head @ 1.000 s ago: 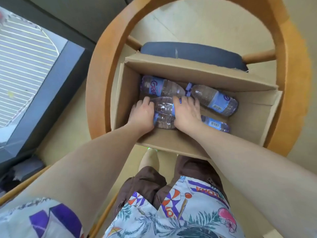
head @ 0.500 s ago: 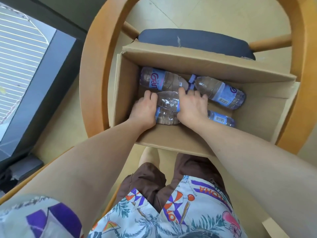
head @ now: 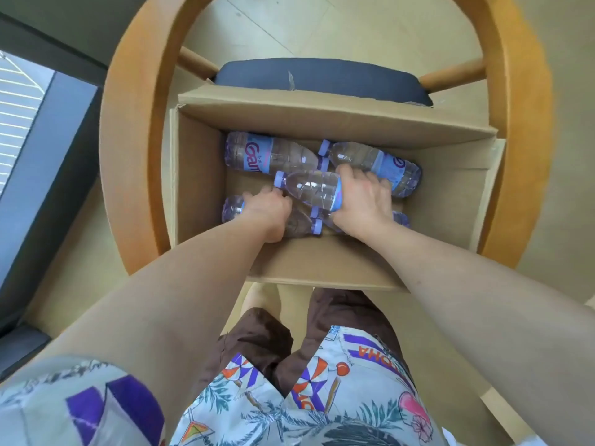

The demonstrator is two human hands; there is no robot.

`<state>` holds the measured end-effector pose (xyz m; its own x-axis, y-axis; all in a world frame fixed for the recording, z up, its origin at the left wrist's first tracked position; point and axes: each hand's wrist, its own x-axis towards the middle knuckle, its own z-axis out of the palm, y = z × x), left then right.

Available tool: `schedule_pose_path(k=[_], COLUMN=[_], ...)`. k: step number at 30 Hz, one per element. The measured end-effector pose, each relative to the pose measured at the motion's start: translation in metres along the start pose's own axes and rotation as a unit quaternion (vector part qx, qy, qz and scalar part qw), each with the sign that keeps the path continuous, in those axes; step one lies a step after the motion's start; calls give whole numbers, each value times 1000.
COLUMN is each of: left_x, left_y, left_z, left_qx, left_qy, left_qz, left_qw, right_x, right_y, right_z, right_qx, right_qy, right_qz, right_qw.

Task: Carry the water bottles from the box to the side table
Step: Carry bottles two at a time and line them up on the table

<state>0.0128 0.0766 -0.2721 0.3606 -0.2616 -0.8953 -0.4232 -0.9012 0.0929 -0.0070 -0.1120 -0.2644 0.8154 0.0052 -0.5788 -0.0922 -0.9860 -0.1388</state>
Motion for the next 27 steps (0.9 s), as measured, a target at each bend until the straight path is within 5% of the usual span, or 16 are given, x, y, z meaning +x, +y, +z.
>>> schedule_pose_path(k=[8,18,27], left_x=[-41,-141,-261], left_y=[-20,-30,-67], left_z=[-20,-88,-97], left_qx=[-46,-157,-355], left_qy=[14,39,198], left_qz=[42,-15,-88], left_qw=[998,987,909], right_x=[-21,-39,-65], right_y=[-6,-42,-125], right_z=[-19,-112,-188], right_qx=[137,222,201], right_qy=[-33,-2,76], right_qz=[81,-14,-127], right_qw=[987,975,968])
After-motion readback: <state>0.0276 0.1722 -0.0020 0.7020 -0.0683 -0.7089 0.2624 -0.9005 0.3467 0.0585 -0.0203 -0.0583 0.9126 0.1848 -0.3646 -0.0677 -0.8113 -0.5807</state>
